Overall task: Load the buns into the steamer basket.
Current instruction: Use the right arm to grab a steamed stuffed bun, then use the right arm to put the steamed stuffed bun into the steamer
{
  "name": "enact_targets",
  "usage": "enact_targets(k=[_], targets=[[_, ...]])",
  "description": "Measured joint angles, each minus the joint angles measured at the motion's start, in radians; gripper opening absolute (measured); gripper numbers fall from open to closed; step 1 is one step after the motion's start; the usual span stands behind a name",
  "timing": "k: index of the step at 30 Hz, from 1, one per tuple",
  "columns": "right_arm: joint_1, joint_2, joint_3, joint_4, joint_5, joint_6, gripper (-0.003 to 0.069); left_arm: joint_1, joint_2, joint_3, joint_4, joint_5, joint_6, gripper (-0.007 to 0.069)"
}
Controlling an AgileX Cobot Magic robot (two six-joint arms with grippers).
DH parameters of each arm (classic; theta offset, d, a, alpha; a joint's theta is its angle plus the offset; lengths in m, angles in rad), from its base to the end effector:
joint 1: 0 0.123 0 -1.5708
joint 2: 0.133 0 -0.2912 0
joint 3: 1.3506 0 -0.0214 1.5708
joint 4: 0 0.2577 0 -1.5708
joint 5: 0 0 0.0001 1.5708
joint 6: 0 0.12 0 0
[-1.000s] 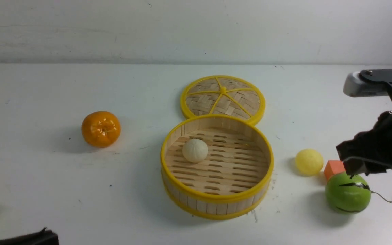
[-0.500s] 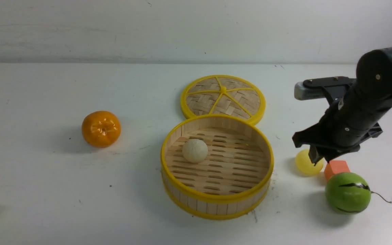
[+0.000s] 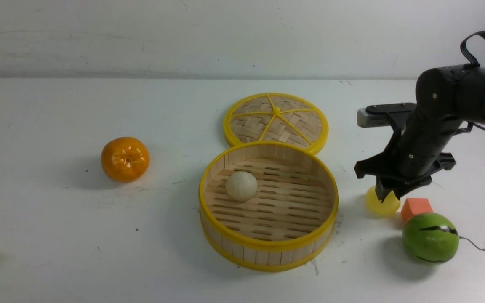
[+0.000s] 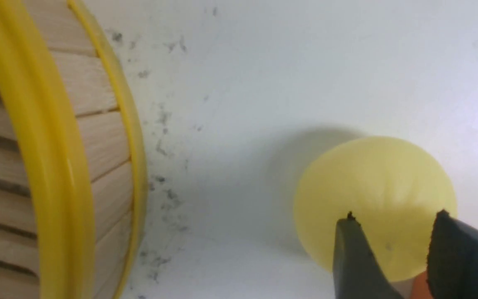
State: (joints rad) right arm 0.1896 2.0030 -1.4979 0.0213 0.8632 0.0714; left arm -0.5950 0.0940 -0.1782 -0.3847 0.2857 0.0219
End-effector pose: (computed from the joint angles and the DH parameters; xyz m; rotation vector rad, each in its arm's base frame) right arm 0.4262 0.0838 0.1689 -0.1523 2.8516 0.0800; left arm 0.0635 -0.0584 0.2422 0.2947 1.7027 -0.7952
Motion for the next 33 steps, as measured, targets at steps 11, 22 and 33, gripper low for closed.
enact_targets(k=[11,22,33], targets=[[-0.01,0.03,-0.01,0.015,-0.037,0.0,0.0257,0.0,0.0,0.0,0.0,0.0,0.0,-0.0013],[-0.01,0.03,-0.01,0.017,-0.041,-0.011,0.0165,0.0,0.0,0.0,0.0,0.0,0.0,-0.0013],[-0.01,0.027,-0.01,-0.021,-0.037,-0.022,0.0001,0.0,0.0,0.0,-0.003,0.0,0.0,-0.0013]])
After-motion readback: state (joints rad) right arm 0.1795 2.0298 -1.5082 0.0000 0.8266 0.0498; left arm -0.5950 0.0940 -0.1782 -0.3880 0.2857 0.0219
